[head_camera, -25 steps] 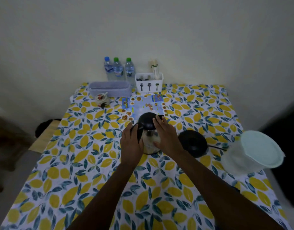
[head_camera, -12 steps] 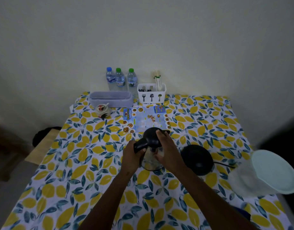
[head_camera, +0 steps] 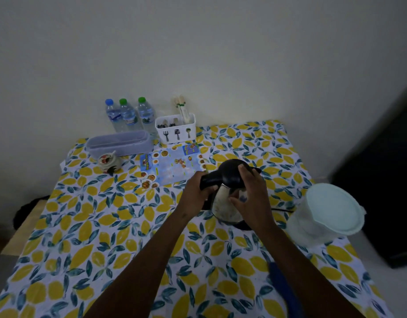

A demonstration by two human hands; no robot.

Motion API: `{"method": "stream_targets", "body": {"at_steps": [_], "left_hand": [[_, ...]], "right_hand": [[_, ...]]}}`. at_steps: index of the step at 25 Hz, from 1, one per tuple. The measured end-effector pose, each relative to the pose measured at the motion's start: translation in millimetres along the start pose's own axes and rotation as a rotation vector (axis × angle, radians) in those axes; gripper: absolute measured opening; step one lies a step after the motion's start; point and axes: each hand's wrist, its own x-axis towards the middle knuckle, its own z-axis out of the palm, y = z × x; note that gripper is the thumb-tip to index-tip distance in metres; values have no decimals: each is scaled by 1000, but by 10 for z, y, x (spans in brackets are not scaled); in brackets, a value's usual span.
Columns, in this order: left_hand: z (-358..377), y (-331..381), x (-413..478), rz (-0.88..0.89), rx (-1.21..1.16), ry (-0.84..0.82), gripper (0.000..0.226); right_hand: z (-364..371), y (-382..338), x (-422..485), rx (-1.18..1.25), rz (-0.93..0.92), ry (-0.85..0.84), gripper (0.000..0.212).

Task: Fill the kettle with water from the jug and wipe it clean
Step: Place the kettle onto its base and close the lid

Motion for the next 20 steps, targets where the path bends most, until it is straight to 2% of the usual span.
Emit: {"method": "stream_targets", "body": {"at_steps": [4, 10, 16, 20], "left_hand": [[359, 114, 148, 18, -44, -68, 33], [559, 0, 236, 54, -18, -79, 17], [578, -43, 209, 92, 45, -40, 23], [525, -73, 148, 115, 184, -14, 44]], "right_hand": [[-195, 260, -38, -59, 29, 50, 92], [-150, 428, -137, -79, 51, 68, 91], [-110, 428, -147, -129, 51, 50, 91], [-159, 409, -104, -337, 30, -6, 89]]}}
